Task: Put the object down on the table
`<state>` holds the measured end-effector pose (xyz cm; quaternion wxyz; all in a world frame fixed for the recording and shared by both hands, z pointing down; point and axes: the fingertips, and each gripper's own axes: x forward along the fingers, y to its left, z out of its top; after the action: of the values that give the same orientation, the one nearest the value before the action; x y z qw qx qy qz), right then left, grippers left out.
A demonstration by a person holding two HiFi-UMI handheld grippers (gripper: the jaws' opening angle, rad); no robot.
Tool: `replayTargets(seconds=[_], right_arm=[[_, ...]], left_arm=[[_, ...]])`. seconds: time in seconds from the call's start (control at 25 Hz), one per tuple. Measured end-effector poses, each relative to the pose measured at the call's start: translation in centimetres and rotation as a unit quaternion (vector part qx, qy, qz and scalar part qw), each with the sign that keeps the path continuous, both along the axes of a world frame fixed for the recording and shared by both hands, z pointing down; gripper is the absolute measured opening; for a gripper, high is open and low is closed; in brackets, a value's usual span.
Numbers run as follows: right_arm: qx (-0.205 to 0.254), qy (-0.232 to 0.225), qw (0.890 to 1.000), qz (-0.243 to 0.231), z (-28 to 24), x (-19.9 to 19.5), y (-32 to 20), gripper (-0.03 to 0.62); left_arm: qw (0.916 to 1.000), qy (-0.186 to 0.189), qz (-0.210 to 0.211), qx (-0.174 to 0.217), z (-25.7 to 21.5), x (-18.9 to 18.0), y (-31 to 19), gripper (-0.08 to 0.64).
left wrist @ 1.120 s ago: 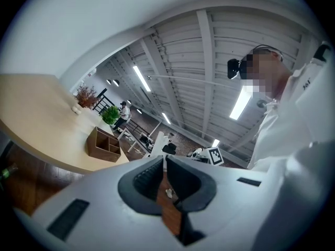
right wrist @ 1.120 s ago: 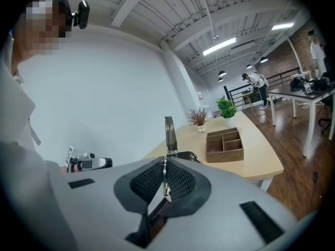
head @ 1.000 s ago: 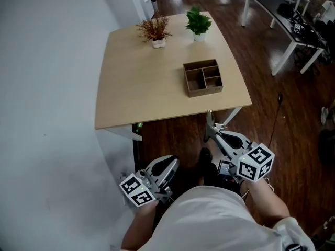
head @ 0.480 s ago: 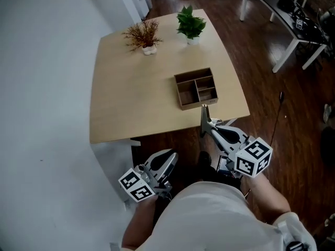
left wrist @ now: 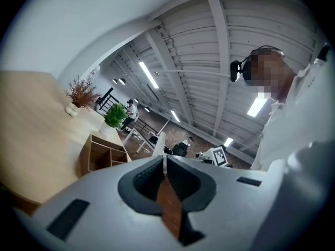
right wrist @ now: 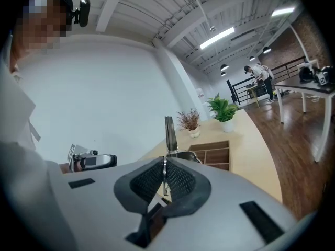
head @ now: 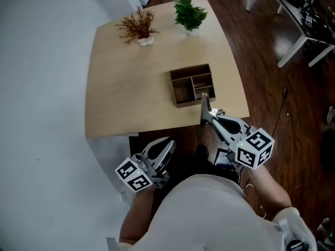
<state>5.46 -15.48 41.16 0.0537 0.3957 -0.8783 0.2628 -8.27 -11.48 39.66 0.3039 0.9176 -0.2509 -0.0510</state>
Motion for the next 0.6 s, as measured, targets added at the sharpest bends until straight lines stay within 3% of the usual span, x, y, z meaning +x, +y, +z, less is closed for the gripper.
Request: replayTargets(seconds=[0.28,0.6], right_arm=[[-0.006,0.004,1.000,-0.013,0.5,-0.1,-2.1,0.009],[-0.006,0.011,1.000,0.002,0.6,-1.3,-4.4,0.009]], left_arm=[[0.9999,-0.011,-0.009,0.000,0.0,0.1,-2.5,0.002],[0.9998,-0.014,0.011,0.001,0.0,-0.7,-5.1,0.002]])
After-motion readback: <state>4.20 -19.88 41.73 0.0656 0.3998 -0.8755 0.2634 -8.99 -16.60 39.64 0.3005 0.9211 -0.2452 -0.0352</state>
